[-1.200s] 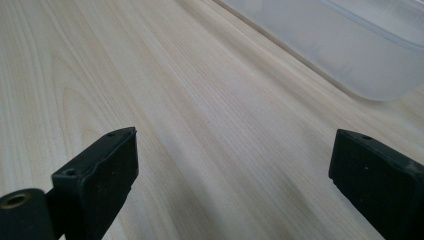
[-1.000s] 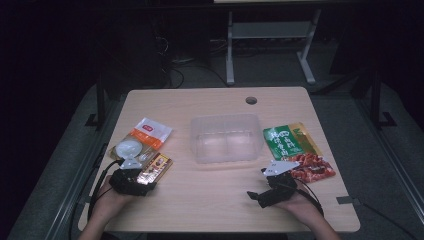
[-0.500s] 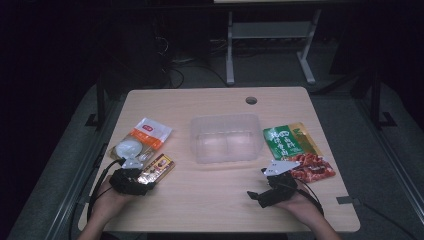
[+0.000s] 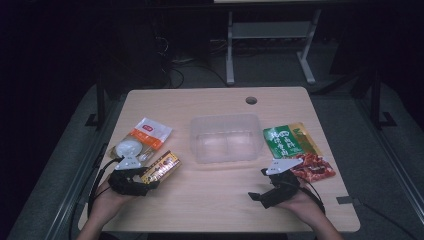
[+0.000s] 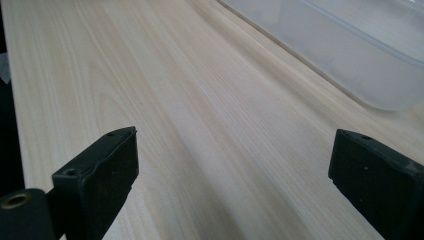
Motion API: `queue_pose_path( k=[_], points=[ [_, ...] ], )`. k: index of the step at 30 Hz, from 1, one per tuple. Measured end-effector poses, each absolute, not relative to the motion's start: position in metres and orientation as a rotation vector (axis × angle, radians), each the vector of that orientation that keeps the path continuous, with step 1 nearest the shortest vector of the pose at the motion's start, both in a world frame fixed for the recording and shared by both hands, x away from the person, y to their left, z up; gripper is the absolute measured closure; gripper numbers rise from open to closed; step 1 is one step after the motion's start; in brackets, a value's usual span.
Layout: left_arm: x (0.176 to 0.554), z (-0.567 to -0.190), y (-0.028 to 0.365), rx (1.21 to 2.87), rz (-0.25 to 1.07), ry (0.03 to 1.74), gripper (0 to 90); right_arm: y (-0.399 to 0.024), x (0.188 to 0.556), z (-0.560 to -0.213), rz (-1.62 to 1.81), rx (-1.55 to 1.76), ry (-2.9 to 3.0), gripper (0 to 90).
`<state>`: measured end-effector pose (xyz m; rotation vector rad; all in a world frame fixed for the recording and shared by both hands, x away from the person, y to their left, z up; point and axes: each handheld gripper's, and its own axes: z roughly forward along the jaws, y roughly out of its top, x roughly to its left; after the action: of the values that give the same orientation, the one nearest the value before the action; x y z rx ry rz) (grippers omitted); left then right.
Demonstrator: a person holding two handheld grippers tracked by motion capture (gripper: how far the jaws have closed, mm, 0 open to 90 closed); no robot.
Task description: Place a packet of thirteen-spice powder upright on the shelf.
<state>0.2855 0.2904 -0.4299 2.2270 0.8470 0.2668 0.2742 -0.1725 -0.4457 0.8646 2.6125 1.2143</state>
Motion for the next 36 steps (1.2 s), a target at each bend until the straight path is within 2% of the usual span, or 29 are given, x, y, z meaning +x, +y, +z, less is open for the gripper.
queue_pose_path(
  k=[20,36],
  points=[
    [0.278,-0.417,0.236,2.218,0.113,0.438,31.8,-0.159,0.273,-0.433,1.348,0.668,2.645,6.2],
    [0.286,-0.412,0.199,2.226,0.019,0.223,31.8,-0.136,0.284,-0.415,1.527,0.444,2.658,6.3]
  ],
)
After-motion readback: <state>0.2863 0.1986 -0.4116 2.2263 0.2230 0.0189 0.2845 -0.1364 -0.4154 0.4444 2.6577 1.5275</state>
